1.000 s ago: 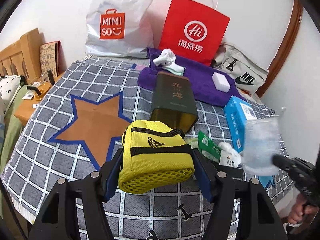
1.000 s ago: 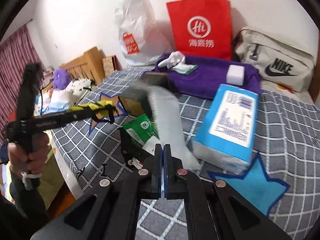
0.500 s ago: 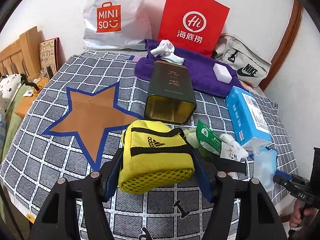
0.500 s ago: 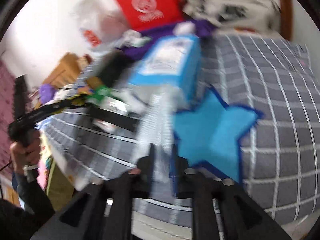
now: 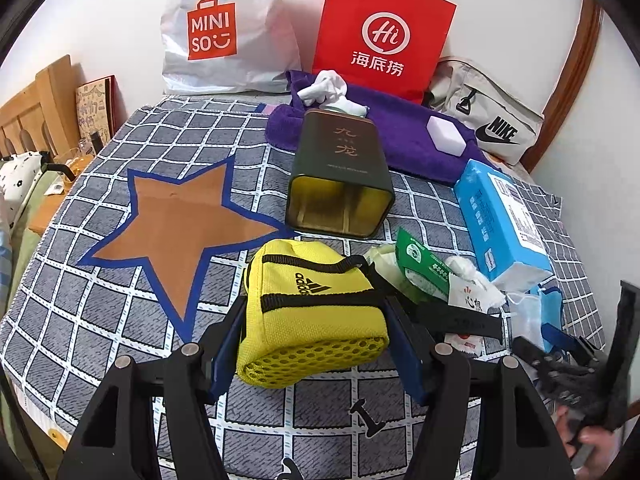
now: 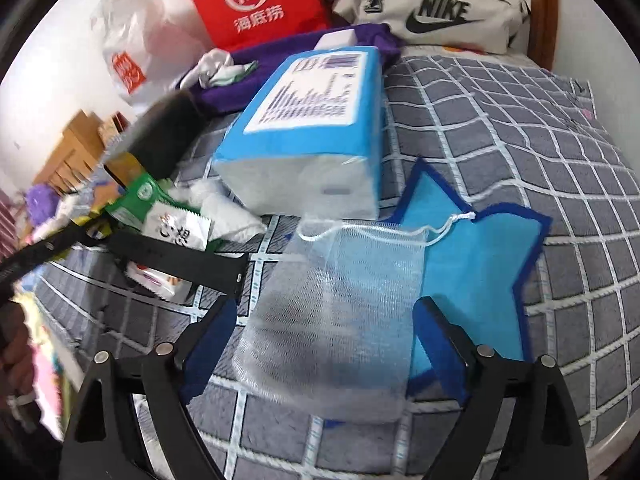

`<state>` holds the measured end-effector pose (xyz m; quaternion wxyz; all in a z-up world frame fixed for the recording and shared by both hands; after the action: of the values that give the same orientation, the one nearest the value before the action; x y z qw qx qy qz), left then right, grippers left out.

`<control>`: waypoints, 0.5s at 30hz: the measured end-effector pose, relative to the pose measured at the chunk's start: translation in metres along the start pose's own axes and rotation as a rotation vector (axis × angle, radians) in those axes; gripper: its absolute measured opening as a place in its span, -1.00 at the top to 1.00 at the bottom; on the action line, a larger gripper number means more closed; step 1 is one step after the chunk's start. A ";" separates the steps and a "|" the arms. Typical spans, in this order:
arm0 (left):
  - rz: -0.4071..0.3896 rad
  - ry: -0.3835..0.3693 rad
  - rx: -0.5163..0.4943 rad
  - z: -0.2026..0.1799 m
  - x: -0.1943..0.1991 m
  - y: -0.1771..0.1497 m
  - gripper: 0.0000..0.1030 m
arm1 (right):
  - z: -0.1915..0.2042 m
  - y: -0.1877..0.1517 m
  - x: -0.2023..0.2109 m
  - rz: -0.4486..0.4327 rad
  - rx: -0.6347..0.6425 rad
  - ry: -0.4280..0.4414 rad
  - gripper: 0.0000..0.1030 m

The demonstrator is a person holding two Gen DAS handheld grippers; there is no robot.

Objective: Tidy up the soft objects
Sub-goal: 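Grasp the white mesh bag with the right gripper while the left gripper holds the pouch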

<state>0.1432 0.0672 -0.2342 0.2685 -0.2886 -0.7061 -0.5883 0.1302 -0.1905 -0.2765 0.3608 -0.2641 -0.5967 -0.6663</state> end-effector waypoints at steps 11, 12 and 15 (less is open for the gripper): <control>-0.028 -0.035 -0.017 -0.006 0.015 0.009 -0.23 | -0.009 -0.009 0.010 -0.064 0.113 -0.079 0.40; -0.034 -0.037 -0.018 -0.007 0.017 0.011 -0.23 | -0.011 -0.010 0.012 -0.057 0.116 -0.068 0.56; -0.055 -0.035 -0.018 -0.008 0.026 0.018 -0.23 | -0.012 -0.011 0.013 -0.035 0.102 -0.018 0.78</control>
<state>0.1386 0.0641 -0.2022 0.2373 -0.2818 -0.7129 -0.5967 0.1147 -0.2042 -0.2747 0.3566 -0.2409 -0.6379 -0.6387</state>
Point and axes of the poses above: each gripper's, at about its wrist camera, not at the fingertips, and x roughly against the way its jaws point, z to its left, y to its top, the point moved 10 cm from there along -x, roughly the way its jaws point, and after that the axes turned 7 degrees about -z, right-handed, at the moved point
